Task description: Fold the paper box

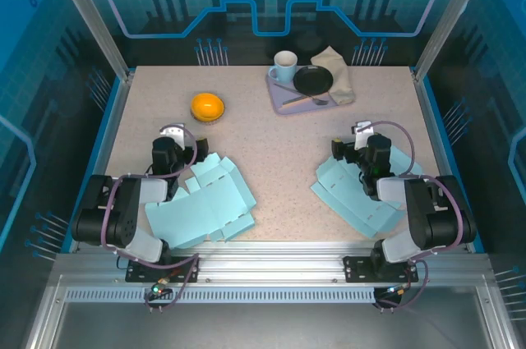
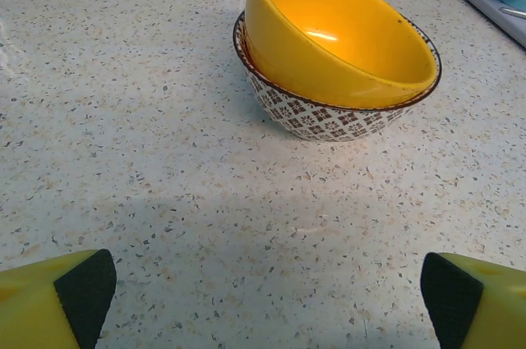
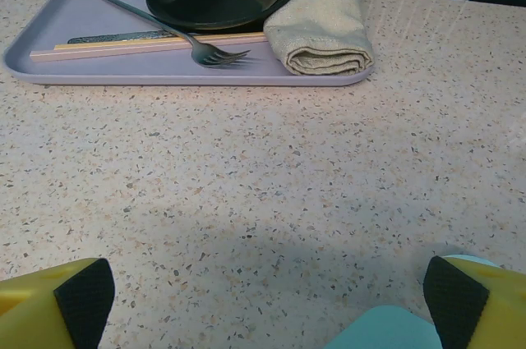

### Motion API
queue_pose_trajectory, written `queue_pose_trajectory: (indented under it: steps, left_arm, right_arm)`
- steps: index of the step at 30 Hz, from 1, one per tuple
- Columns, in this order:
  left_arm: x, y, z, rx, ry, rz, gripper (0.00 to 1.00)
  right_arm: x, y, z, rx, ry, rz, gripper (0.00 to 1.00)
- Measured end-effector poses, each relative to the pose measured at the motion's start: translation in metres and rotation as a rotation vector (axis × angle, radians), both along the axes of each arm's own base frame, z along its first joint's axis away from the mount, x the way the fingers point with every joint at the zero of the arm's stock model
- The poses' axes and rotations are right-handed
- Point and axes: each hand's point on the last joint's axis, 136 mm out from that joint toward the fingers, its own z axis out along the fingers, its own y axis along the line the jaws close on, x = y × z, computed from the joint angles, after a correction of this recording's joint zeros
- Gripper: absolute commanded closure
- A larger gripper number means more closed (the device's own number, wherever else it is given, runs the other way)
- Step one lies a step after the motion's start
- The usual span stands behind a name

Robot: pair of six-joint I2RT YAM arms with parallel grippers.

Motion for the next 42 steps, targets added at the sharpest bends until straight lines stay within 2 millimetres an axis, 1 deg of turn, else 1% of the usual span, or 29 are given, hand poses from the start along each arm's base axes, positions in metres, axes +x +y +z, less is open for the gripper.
queue_pose_trajectory:
  steps: [42]
  left_arm:
    - [-0.0001, 0.0032, 0.0001, -0.020, 0.000, -0.010, 0.01]
  right_arm:
    - [-0.0001, 0.0007, 0.0000, 0.002, 0.000, 0.003, 0.00]
